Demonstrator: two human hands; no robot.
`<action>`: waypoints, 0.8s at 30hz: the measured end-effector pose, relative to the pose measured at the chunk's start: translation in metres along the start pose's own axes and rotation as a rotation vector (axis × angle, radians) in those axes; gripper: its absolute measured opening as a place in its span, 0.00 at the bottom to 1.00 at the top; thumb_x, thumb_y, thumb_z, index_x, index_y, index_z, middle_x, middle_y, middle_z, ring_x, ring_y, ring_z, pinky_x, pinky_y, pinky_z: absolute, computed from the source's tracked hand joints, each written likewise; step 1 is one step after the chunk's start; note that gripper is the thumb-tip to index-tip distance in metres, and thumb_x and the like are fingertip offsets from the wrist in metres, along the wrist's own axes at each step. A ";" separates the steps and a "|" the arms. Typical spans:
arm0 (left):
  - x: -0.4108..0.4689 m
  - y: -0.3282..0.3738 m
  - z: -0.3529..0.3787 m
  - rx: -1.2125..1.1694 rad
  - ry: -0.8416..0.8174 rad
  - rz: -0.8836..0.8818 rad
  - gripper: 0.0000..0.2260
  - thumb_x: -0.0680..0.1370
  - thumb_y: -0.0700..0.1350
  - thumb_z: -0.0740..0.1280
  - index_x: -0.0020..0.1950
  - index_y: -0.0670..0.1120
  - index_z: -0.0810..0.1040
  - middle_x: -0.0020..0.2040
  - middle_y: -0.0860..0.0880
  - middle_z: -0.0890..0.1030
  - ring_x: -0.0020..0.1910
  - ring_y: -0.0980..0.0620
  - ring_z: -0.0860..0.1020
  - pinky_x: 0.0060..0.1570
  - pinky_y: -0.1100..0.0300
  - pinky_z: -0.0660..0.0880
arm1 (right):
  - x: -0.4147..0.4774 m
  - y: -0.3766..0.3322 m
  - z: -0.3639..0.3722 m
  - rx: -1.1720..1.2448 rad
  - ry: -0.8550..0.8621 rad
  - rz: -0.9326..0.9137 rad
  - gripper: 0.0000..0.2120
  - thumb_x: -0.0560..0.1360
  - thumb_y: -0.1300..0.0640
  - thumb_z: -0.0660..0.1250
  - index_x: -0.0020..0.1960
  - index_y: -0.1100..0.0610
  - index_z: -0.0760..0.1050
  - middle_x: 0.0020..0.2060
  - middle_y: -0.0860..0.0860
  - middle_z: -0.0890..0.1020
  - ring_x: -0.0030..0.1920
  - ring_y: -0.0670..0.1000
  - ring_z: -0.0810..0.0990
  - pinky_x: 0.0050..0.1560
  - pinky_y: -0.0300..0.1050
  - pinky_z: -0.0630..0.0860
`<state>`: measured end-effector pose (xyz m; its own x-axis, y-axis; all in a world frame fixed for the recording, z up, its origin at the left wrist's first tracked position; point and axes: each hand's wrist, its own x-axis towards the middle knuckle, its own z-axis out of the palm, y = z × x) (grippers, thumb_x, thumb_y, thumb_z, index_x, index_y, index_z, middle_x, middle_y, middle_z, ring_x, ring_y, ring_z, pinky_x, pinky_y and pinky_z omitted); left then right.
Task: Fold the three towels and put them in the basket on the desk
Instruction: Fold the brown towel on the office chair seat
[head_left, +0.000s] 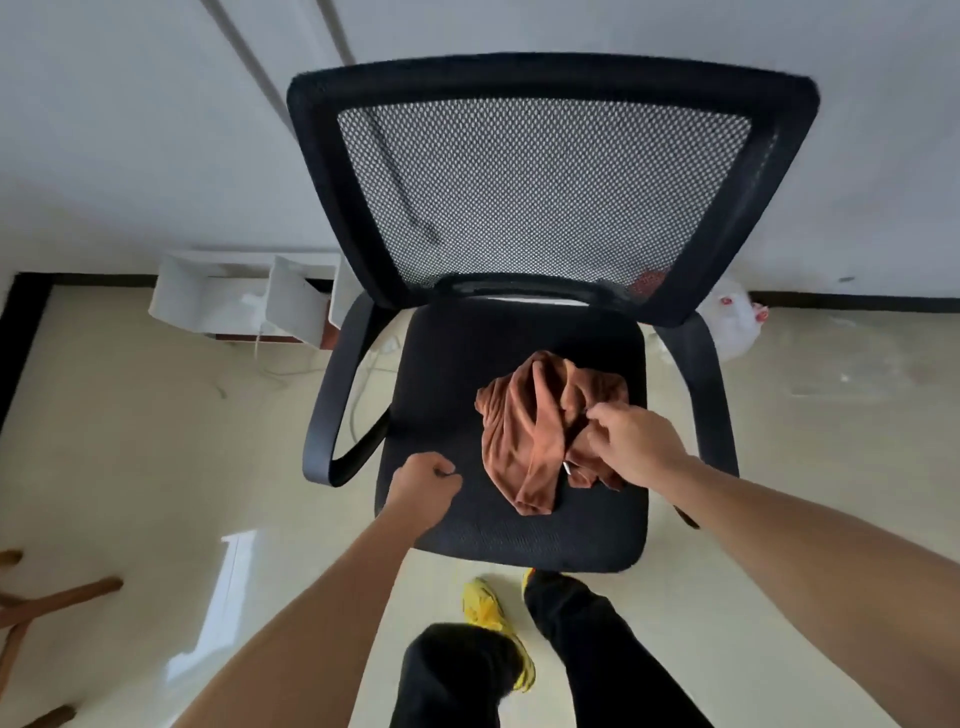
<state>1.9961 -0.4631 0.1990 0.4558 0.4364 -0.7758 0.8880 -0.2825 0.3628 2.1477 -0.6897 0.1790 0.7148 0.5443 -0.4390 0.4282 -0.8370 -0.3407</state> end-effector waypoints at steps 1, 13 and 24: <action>0.013 0.001 0.002 -0.091 -0.023 -0.056 0.01 0.73 0.44 0.67 0.43 0.48 0.77 0.38 0.48 0.78 0.32 0.50 0.74 0.31 0.63 0.67 | 0.009 0.001 0.004 0.019 0.009 0.004 0.15 0.77 0.51 0.62 0.62 0.53 0.76 0.54 0.52 0.82 0.50 0.56 0.82 0.50 0.50 0.78; 0.205 0.036 0.050 -0.616 -0.041 -0.177 0.15 0.74 0.43 0.72 0.59 0.45 0.74 0.44 0.45 0.80 0.39 0.49 0.79 0.32 0.58 0.75 | 0.136 0.025 0.097 0.115 -0.025 0.372 0.18 0.72 0.52 0.67 0.61 0.52 0.72 0.55 0.57 0.79 0.57 0.62 0.76 0.52 0.52 0.76; 0.156 0.009 -0.017 -0.572 0.028 -0.138 0.06 0.72 0.36 0.67 0.35 0.43 0.79 0.30 0.46 0.74 0.26 0.52 0.70 0.29 0.61 0.72 | 0.102 -0.057 0.080 0.342 0.454 -0.054 0.10 0.69 0.71 0.65 0.47 0.61 0.78 0.52 0.54 0.76 0.58 0.53 0.73 0.57 0.31 0.65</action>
<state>2.0762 -0.3829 0.0895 0.3282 0.4611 -0.8244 0.8273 0.2810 0.4865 2.1524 -0.5823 0.0873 0.8950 0.4445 -0.0381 0.3215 -0.7020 -0.6355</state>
